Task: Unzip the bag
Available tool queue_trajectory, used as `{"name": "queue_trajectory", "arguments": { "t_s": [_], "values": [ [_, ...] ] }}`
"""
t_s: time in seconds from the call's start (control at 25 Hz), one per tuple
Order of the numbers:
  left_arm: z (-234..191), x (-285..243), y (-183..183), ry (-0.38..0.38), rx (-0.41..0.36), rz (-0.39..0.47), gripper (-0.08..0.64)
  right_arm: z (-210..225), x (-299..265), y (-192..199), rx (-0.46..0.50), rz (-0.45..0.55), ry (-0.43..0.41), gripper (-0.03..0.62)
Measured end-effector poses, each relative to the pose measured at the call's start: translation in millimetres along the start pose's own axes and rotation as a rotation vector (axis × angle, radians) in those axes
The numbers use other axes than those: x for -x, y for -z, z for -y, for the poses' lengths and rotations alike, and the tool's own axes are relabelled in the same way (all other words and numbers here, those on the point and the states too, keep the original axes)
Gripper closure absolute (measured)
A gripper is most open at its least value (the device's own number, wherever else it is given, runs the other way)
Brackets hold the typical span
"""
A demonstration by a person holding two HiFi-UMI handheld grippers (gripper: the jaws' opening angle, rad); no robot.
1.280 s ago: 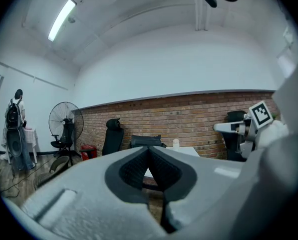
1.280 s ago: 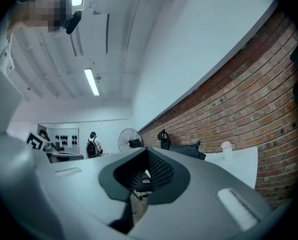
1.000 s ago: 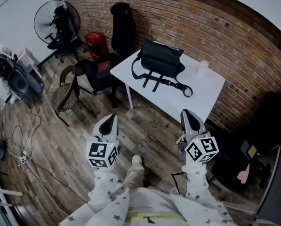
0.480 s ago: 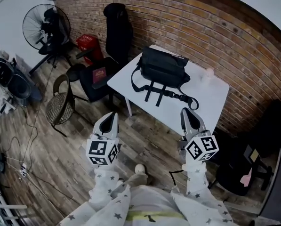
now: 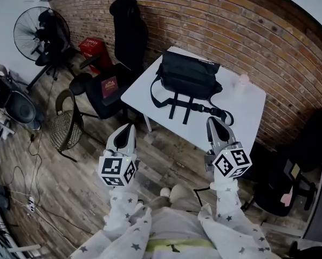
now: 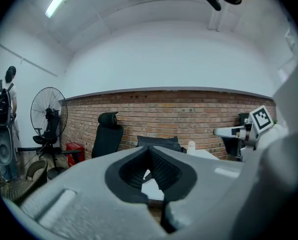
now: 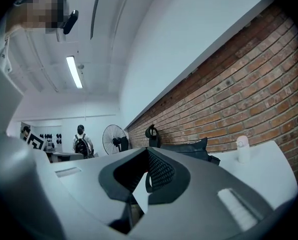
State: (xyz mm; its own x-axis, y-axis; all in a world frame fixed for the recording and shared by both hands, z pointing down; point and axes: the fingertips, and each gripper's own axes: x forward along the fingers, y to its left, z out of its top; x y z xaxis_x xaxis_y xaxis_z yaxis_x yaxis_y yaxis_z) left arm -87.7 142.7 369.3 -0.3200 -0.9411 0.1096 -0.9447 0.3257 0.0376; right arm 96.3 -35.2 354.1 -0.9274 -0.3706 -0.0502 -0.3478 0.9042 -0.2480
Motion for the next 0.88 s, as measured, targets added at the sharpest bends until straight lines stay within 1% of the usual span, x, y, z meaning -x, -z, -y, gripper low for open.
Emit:
{"name": "queue_trajectory", "arguments": {
  "t_s": [0.32,0.52,0.72,0.88],
  "values": [
    [-23.6,-22.8,17.0,-0.015,0.025,-0.038,0.561,10.1,-40.9,17.5,-0.015,-0.035,-0.012,0.588],
    [-50.0,-60.3,19.6,-0.030,0.046,-0.042,0.561,26.9,-83.4,18.7,-0.011,-0.034,-0.017,0.588],
    [-63.9,-117.8,4.7,0.017,0.027,-0.033,0.561,50.8,-127.6,11.3,-0.025,-0.019,0.003,0.588],
    [-69.3,-155.7,1.1,0.059,0.023,-0.043,0.561,63.8,-154.9,9.3,-0.046,-0.010,0.006,0.588]
  ]
}}
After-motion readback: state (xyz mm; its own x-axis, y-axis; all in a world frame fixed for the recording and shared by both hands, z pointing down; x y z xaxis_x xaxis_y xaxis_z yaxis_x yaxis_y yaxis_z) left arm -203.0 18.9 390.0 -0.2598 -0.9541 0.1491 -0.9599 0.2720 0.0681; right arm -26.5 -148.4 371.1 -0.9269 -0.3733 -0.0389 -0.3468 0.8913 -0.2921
